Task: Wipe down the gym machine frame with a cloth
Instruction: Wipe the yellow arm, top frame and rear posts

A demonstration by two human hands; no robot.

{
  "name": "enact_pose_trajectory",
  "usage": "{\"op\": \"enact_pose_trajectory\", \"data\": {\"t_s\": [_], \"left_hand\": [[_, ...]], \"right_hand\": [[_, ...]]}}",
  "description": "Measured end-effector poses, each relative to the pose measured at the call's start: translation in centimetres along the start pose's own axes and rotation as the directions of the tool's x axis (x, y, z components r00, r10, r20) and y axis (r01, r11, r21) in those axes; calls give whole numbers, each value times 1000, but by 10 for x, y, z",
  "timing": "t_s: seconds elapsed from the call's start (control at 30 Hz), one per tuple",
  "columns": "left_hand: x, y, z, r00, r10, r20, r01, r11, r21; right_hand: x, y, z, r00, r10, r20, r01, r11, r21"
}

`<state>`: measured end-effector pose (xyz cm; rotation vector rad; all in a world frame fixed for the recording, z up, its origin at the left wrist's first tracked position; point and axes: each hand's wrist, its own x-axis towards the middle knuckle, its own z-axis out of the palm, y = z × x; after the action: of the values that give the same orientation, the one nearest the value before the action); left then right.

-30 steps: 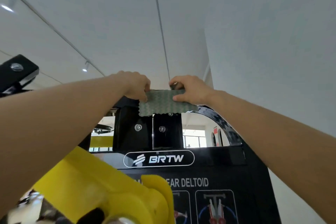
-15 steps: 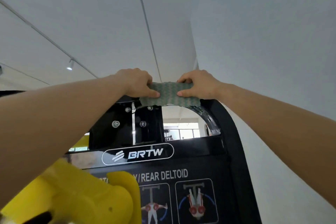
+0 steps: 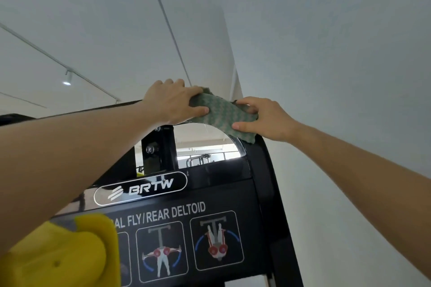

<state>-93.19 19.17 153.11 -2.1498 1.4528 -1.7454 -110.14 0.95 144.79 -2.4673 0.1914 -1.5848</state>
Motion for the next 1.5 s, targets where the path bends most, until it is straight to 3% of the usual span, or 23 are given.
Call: {"op": "enact_pose_trajectory", "data": {"t_s": [0.27, 0.4, 0.57, 0.7, 0.97, 1.33, 1.5], "left_hand": [[16, 59, -12, 993, 115, -4, -115, 992, 48], [16, 81, -14, 979, 204, -19, -203, 978, 57], [6, 106, -13, 973, 217, 80, -216, 976, -16], [-4, 115, -1, 958, 287, 6, -287, 957, 31], [-40, 136, 22, 925, 337, -173, -357, 929, -96], [-93, 178, 58, 923, 296, -248, -344, 921, -183], [-111, 183, 71, 918, 260, -301, -330, 920, -212]], "right_hand": [[-42, 34, -2, 986, 101, 133, -128, 969, 209], [-70, 48, 10, 982, 157, 108, -185, 924, 335], [-99, 54, 26, 978, 195, 68, -206, 892, 402], [-123, 56, 37, 969, 241, 51, -237, 858, 455], [-171, 52, 66, 960, 254, -120, -180, 885, 430], [-222, 62, 83, 962, 267, -60, -220, 885, 410], [-240, 64, 89, 944, 277, -181, -211, 925, 316]]}}
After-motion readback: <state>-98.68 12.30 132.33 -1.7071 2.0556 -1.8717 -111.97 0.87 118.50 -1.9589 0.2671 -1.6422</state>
